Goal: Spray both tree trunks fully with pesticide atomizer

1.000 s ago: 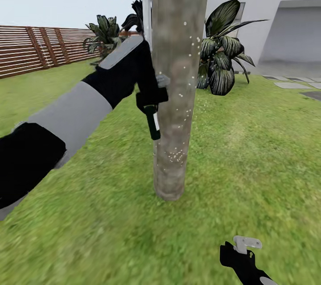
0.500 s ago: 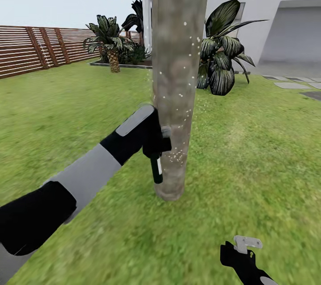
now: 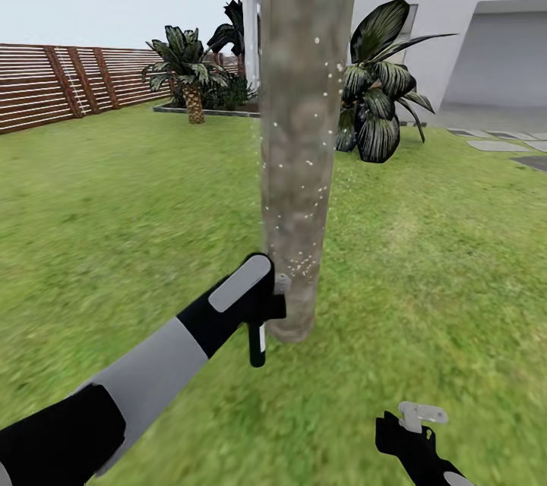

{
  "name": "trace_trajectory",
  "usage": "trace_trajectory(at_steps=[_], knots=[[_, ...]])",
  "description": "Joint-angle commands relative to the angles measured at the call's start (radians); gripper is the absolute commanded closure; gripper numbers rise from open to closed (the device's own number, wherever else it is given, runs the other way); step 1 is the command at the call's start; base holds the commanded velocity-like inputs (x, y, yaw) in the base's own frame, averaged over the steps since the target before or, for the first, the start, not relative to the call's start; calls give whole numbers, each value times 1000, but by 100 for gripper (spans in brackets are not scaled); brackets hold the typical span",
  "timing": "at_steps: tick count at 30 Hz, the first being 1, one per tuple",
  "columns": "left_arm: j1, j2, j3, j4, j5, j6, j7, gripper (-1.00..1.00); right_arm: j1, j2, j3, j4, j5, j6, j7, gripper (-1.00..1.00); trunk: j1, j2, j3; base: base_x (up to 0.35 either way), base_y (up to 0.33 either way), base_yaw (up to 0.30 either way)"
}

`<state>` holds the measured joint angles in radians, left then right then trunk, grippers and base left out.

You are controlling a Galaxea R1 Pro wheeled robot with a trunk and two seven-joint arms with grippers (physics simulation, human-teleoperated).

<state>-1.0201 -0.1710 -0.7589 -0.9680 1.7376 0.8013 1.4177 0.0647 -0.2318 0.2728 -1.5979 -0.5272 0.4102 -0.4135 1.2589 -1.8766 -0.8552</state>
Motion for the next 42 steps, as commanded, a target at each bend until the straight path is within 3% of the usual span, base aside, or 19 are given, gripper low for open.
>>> trace_trajectory(at_steps=[1, 6, 13, 42], knots=[[2, 1, -2, 3, -19, 12, -25, 100, 0, -1, 2, -2, -8, 1, -9, 100, 0, 0, -1, 0, 216, 0], [27, 13, -29, 0, -47, 13, -86, 100, 0, -3, 2, -2, -9, -4, -6, 100, 0, 0, -1, 0, 296, -97], [31, 14, -40, 1, -50, 13, -111, 100, 1, -6, 0, -2, -16, -5, -4, 100, 0, 0, -1, 0, 238, -233], [31, 15, -48, 0, -50, 13, -138, 100, 3, -6, 1, -3, -17, 1, -2, 100, 0, 0, -1, 1, 299, -199]])
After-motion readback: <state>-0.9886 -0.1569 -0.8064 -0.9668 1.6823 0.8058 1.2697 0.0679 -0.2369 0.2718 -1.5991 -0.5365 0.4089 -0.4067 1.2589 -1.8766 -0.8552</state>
